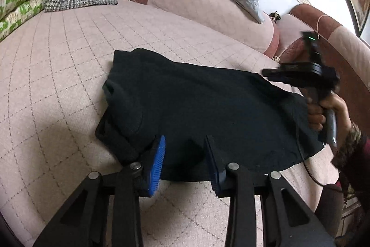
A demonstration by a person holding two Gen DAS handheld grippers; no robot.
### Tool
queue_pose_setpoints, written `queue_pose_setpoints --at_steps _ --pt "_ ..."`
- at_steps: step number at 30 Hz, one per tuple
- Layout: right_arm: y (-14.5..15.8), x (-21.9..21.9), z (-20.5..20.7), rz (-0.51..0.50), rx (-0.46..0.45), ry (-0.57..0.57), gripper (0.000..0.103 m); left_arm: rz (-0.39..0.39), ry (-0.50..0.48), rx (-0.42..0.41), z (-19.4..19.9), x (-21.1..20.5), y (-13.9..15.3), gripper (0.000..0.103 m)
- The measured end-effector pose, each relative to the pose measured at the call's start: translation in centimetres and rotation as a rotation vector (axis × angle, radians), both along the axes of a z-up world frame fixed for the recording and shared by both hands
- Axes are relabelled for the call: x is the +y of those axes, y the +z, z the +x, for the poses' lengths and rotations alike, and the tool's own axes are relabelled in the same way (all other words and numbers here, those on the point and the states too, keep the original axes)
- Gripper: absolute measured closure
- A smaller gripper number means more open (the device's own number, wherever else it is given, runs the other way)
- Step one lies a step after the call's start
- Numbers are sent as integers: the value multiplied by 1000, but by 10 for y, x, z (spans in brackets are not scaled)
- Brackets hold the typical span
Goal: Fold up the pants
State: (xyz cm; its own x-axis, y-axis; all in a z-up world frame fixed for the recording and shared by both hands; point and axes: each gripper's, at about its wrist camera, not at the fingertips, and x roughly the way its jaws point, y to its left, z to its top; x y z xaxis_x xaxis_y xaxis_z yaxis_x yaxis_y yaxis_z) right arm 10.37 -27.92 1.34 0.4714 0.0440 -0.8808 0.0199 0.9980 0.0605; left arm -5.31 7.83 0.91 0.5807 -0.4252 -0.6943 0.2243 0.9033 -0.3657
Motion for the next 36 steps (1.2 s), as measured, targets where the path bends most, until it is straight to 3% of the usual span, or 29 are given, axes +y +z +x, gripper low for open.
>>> queue_pose_setpoints --at_steps 1,2,3,6,8,9,13,15,16,17,19,22,27,31,34,36 --pt "-7 5 2 -25 22 22 73 11 -6 -10 -1 -2 0 69" --pt "-15 13 7 -77 59 47 95 26 -9 -20 -2 -5 -1 69" --pt "-21 20 11 -159 72 56 99 38 -12 -27 -3 -6 -1 69" --pt "-24 24 29 -258 66 22 99 46 -11 -35 -3 -7 0 69" --pt "-23 23 41 -421 60 -52 99 15 -3 -32 -5 -2 3 69" --pt "-18 24 45 -435 49 -62 99 -18 9 -37 -8 5 7 69" --pt "29 50 21 -195 -48 5 94 -71 118 -117 -18 40 28 63" --pt "42 73 6 -115 -57 70 77 -51 208 -138 -19 59 34 56" --pt "47 92 -2 -66 -50 118 65 -31 276 -128 -18 72 34 55" --pt "48 102 -8 -32 -42 151 62 -26 309 -115 -16 80 33 55" --pt "43 139 -16 48 4 235 62 -57 390 -47 -13 105 24 55" --pt "25 185 -23 113 90 312 62 -122 435 14 -14 124 13 55" --pt "-5 243 -21 143 248 384 62 -174 450 29 -20 136 9 55" --pt "-21 277 -24 13 279 386 62 -175 437 41 -17 136 8 55" --pt "-25 284 -17 -25 281 370 62 -171 423 40 -16 133 9 55" --pt "-29 289 -19 -72 279 387 89 -174 418 42 -16 133 9 55"
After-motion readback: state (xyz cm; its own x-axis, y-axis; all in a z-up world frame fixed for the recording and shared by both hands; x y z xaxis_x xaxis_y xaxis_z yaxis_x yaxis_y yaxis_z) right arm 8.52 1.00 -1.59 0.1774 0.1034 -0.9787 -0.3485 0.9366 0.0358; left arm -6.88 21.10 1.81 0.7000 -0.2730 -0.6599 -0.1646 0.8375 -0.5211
